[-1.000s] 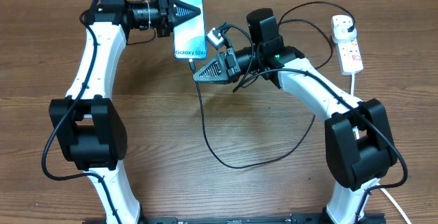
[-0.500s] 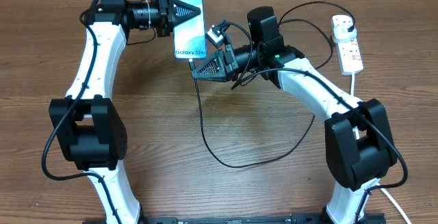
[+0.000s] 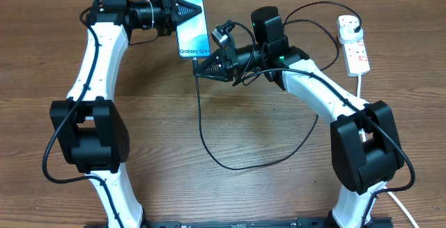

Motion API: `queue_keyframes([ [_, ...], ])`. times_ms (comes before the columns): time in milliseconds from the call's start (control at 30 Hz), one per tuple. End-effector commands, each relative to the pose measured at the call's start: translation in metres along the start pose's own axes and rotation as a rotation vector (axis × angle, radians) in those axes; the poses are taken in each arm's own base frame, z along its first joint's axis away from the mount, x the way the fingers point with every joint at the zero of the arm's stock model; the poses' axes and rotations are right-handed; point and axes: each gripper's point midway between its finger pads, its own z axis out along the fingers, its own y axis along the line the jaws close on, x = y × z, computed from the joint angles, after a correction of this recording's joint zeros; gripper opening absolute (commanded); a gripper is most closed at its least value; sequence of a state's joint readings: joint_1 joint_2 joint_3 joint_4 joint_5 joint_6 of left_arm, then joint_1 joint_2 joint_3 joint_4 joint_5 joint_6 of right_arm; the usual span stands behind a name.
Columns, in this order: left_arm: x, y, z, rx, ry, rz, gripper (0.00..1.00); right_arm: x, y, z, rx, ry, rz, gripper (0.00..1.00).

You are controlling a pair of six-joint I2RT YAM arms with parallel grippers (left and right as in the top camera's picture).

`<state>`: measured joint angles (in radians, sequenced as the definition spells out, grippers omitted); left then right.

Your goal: Plug charger to phone and switch on socket

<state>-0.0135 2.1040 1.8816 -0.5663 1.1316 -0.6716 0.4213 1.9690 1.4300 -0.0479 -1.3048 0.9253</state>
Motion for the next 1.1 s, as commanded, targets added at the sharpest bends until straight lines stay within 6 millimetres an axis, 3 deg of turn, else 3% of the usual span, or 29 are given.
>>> queue_keyframes([
  [0,0.011,-0.018,0.001,0.056,0.049,-0.004,0.04,-0.017,0.000,-0.008,0.042,-0.097,-0.010,0.04],
  [467,0.013,-0.030,-0.002,0.113,0.078,-0.042,0.04,-0.018,0.011,-0.013,0.006,-0.083,-0.081,0.04],
  [800,-0.009,-0.019,-0.035,0.116,0.013,-0.167,0.04,-0.002,0.037,-0.013,-0.091,0.027,-0.256,0.04],
  [1067,-0.019,-0.014,-0.048,0.114,-0.022,-0.226,0.04,-0.005,0.036,-0.012,-0.084,0.011,-0.271,0.04],
])
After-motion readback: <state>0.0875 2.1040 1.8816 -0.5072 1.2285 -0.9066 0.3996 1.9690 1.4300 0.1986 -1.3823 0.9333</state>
